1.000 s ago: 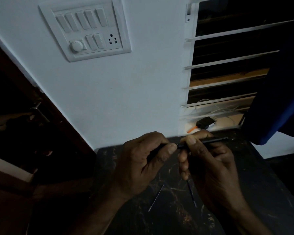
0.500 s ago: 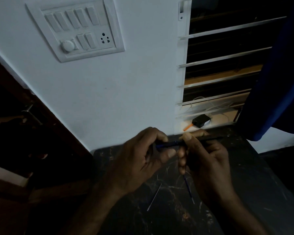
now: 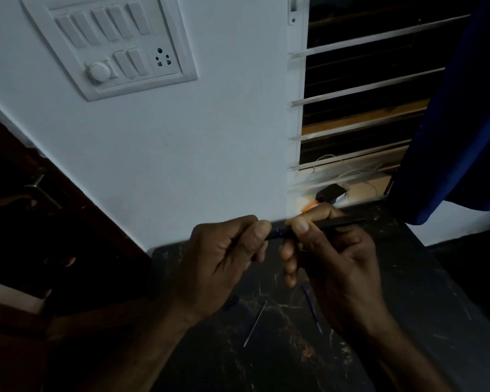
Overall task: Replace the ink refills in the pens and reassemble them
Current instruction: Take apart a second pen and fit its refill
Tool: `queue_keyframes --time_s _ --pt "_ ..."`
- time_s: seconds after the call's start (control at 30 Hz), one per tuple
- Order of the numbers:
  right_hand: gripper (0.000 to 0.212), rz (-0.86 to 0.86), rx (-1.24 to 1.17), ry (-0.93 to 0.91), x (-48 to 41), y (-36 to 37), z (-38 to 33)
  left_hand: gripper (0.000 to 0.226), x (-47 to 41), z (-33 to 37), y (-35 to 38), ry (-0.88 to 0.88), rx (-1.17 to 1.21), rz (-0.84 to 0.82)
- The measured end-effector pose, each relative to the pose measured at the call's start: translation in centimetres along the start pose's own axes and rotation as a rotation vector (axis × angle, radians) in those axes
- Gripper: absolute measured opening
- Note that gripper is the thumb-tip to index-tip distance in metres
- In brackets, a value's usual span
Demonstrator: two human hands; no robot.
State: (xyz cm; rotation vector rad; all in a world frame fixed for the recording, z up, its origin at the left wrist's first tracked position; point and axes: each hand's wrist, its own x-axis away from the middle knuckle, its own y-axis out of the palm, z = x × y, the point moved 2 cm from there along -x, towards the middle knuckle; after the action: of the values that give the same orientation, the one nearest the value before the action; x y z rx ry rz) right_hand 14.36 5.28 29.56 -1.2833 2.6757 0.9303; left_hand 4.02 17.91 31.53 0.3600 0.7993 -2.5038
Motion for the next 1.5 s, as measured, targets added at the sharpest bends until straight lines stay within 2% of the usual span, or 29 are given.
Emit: queue_keyframes --time_s 0.1,0.13,0.23,0.33,0.37,0.47,0.53,0.67,0.8,0.97,1.17,1.23,1.33,1.4,1.5 --pt "0.015 0.028 0.029 -0.006 0.1 -0.4 0.3 0.042 -0.2 -0.3 -0.4 -0.064 0.009 -0.029" --pt "0.016 0.046 0.027 -0.002 0.1 -0.4 0.3 0.038 -0.3 -0.3 -0.4 -0.074 0.028 -0.018" --pt "0.019 0.09 0.002 0.01 0.2 -0.4 0.6 0.007 -0.1 -0.3 -0.1 -0.082 0.197 0.037" --pt "0.019 0.099 -0.028 0.025 0.3 -0.6 0.8 0.005 0.6 -0.8 0.4 -0.074 0.256 0.157" --pt "0.02 0.098 -0.031 0.028 0.4 -0.6 0.8 0.009 0.8 -0.9 0.7 -0.084 0.259 0.192" --pt "0.014 0.071 -0.02 0.009 0.8 -0.6 1.0 0.043 1.1 -1.3 1.8 -0.158 0.255 0.306" --pt "0.01 0.064 -0.03 -0.002 0.9 -0.4 1.1 0.05 1.0 -1.5 2.3 -0.213 0.311 0.306" --pt "0.014 0.104 -0.043 -0.01 0.9 -0.7 0.8 0.034 1.4 -1.4 2.8 -0.237 0.567 0.213" --pt "0.018 0.124 -0.025 -0.003 1.1 -1.2 0.5 0.014 1.9 -1.3 3.1 -0.216 0.544 0.269" --pt "0.01 0.098 -0.034 -0.008 1.5 -0.7 0.6 0.031 1.7 -1.3 3.6 -0.298 0.559 0.337" --pt "0.008 0.085 -0.029 -0.019 1.7 -1.2 0.3 0.014 1.9 -0.9 3.4 -0.235 0.609 0.296" --pt "0.008 0.071 -0.017 -0.023 1.8 -1.2 0.1 0.011 2.0 -0.7 3.5 -0.249 0.589 0.34" --pt "0.008 0.047 -0.002 -0.033 2.3 -0.6 0.1 0.039 1.9 -1.2 3.8 -0.304 0.579 0.41" --pt "0.008 0.04 0.005 -0.042 2.4 -0.3 0.1 0.048 1.7 -1.1 4.0 -0.307 0.614 0.377" --pt "0.009 0.043 -0.004 -0.047 2.4 -0.4 0.0 0.032 1.7 -0.3 4.0 -0.259 0.783 0.243"
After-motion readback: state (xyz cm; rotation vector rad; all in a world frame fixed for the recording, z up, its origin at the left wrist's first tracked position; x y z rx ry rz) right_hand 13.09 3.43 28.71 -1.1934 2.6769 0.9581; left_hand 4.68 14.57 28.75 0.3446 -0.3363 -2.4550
